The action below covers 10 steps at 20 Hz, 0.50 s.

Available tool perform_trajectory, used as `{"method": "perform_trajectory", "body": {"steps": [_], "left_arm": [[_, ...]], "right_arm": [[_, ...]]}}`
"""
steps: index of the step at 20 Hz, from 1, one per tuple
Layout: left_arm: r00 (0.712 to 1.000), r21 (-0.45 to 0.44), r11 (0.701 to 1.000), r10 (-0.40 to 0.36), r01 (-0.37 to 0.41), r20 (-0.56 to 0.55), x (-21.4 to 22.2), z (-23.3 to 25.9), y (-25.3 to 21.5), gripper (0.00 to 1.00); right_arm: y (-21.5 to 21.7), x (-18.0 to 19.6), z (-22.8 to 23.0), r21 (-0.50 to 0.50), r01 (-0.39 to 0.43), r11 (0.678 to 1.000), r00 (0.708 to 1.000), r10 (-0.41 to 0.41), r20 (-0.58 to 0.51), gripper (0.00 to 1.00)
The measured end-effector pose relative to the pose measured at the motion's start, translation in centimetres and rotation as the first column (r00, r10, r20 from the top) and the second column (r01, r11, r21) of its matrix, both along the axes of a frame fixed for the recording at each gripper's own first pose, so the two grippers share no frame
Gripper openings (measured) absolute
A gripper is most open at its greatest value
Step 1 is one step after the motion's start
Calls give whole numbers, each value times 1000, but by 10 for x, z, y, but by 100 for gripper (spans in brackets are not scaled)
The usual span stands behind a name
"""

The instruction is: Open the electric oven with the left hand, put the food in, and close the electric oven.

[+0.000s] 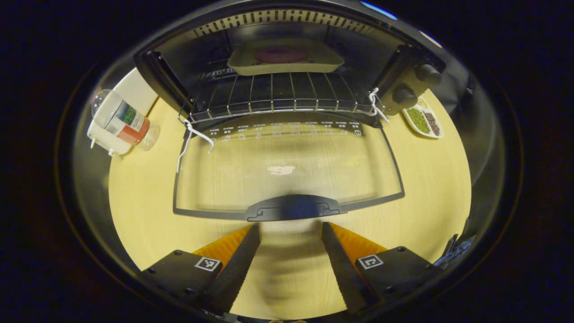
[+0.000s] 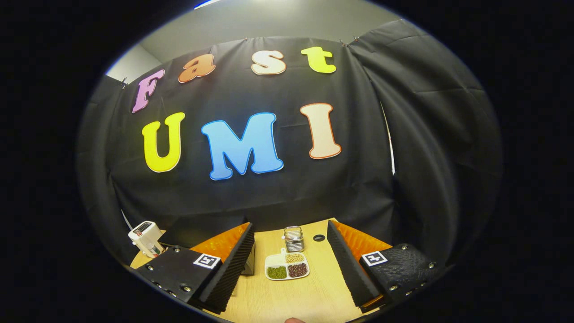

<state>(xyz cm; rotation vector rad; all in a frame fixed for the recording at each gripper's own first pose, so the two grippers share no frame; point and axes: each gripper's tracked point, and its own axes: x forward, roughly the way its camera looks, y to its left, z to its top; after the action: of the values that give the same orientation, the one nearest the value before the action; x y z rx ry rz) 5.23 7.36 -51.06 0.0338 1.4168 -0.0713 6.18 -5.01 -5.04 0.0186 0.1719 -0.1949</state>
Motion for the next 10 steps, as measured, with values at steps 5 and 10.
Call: {"method": "perform_trajectory", "body": {"steps": [5, 10], "left_arm": [[1000, 1, 1000, -13, 13, -12, 4, -11, -4, 95], [1000, 8, 1000, -1, 1, -14, 7, -12, -5, 92]], "right_arm": [[-2, 1, -9, 6, 18, 1000, 1000, -18, -25, 99], [1, 0, -10, 5, 22, 1000, 999, -22, -28, 99]]}}
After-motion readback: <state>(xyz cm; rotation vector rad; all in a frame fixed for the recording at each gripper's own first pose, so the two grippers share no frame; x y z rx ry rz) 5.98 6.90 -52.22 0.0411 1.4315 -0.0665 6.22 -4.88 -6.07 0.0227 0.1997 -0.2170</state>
